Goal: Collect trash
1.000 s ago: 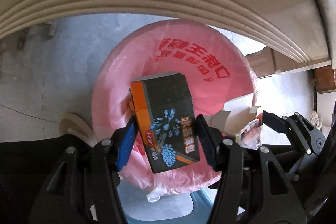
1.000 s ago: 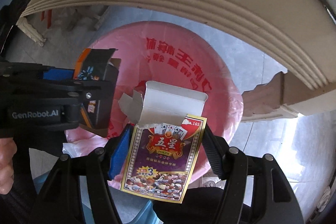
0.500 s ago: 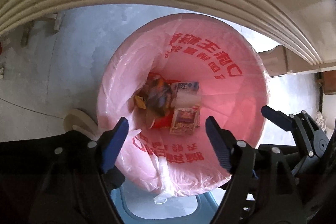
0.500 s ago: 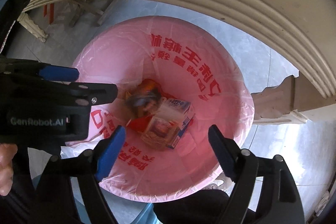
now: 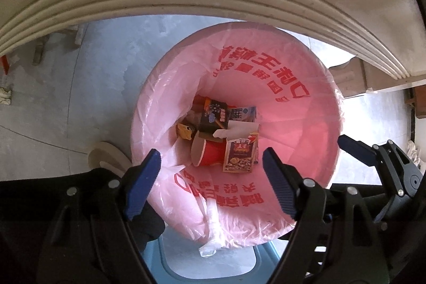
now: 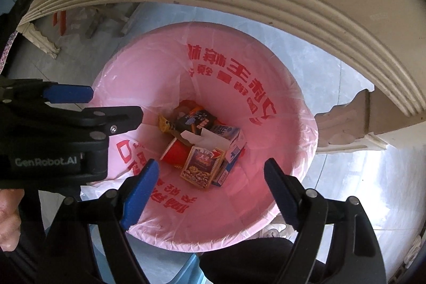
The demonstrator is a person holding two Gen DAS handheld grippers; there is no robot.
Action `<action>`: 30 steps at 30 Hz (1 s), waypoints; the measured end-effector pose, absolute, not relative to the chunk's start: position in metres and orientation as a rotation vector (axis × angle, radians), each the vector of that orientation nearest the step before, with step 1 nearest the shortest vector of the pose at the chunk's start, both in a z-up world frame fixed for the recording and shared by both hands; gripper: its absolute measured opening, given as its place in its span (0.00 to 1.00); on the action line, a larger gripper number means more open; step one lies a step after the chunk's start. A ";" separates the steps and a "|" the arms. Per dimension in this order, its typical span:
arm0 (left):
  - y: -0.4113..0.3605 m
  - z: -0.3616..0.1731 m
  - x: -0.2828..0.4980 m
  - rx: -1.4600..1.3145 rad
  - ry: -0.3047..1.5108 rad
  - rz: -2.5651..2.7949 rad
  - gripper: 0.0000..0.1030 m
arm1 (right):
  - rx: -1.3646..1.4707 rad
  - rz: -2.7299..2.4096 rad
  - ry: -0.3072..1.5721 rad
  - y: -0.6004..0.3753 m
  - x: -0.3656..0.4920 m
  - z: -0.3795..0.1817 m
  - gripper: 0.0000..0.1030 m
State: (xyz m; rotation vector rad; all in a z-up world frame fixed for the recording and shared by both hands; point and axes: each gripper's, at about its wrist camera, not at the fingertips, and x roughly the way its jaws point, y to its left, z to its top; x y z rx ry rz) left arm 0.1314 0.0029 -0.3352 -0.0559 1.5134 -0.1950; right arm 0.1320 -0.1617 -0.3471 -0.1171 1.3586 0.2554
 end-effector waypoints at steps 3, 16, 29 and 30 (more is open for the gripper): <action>0.002 -0.331 0.129 -0.043 1.501 -0.188 0.75 | -0.124 0.248 1.340 -0.162 0.129 -0.340 0.77; 0.010 -0.286 0.106 0.063 1.378 -0.089 0.76 | -0.173 0.205 1.241 -0.155 0.105 -0.296 0.87; 0.019 -0.175 0.065 0.062 1.159 -0.050 0.82 | -0.068 0.087 0.980 -0.163 0.046 -0.174 0.92; 0.019 -0.162 0.062 0.063 1.128 -0.052 0.82 | -0.058 0.081 0.959 -0.165 0.043 -0.165 0.92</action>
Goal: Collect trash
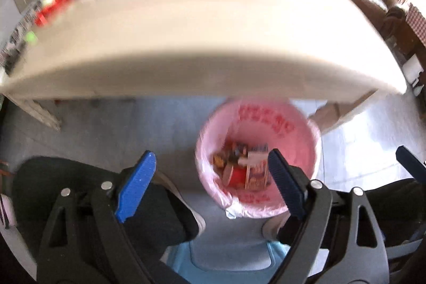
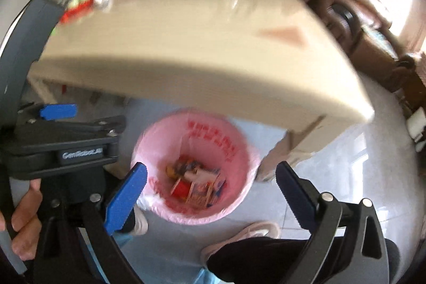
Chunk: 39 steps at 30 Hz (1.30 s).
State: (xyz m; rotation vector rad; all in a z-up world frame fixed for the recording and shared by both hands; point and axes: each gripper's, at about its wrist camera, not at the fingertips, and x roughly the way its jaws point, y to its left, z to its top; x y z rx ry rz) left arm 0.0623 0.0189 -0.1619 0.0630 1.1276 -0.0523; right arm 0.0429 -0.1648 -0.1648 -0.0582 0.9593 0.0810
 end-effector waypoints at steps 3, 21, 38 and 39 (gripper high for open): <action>0.018 -0.115 0.051 0.061 1.014 -0.051 0.85 | -0.016 0.057 0.856 -0.171 0.031 -0.119 0.93; 0.013 0.070 -0.034 0.004 0.579 -0.049 0.94 | 0.012 -0.051 0.353 -0.171 -0.070 0.070 0.93; 0.020 0.088 -0.056 0.005 0.570 -0.006 0.94 | -0.006 -0.111 0.313 -0.164 -0.110 0.088 0.93; 0.020 0.088 -0.056 0.005 0.569 -0.005 0.94 | -0.009 -0.114 0.314 -0.164 -0.110 0.088 0.93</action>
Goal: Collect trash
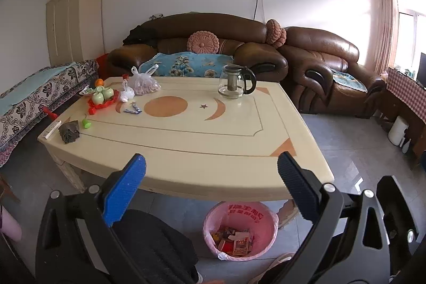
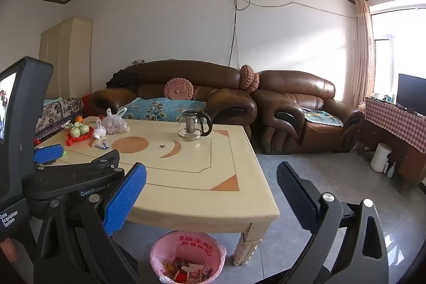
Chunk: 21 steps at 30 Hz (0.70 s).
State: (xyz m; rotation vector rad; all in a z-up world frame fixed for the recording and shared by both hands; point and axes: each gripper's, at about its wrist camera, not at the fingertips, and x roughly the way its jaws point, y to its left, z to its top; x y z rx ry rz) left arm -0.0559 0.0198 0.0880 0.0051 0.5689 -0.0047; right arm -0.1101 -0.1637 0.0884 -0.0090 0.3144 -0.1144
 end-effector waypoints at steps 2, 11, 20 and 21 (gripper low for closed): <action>0.019 0.088 -0.055 0.008 0.571 -0.003 0.94 | -0.013 -0.116 0.315 -0.163 -0.108 0.087 0.93; 0.018 0.085 -0.053 0.018 0.574 0.002 0.94 | -0.010 -0.120 0.319 -0.166 -0.106 0.088 0.93; 0.020 0.086 -0.053 0.014 0.576 -0.003 0.94 | -0.020 -0.129 0.320 -0.163 -0.103 0.089 0.93; 0.021 0.086 -0.053 0.014 0.577 -0.004 0.94 | -0.020 -0.129 0.321 -0.163 -0.103 0.089 0.93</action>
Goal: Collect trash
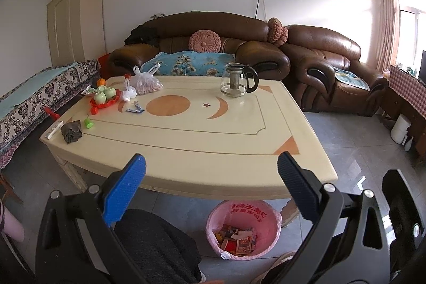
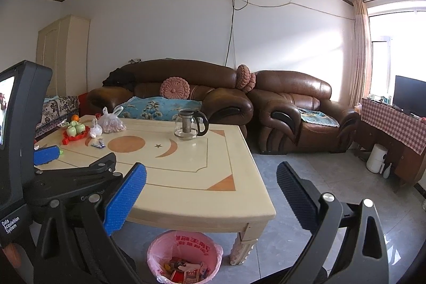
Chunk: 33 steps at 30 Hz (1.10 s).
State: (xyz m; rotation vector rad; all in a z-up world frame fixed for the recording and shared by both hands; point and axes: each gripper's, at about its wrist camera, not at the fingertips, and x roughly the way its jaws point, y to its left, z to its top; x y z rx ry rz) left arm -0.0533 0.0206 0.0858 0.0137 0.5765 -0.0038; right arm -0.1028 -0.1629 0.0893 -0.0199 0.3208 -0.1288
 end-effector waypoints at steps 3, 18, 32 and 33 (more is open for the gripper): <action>0.023 0.087 -0.054 0.013 0.578 -0.001 0.94 | -0.021 -0.131 0.317 -0.162 -0.103 0.089 0.93; 0.028 0.088 -0.056 0.021 0.568 0.005 0.94 | -0.029 -0.134 0.307 -0.162 -0.106 0.089 0.93; 0.033 0.089 -0.054 0.024 0.573 -0.001 0.94 | -0.030 -0.133 0.307 -0.162 -0.105 0.092 0.93; 0.033 0.089 -0.053 0.025 0.576 -0.003 0.94 | -0.030 -0.133 0.306 -0.162 -0.105 0.091 0.93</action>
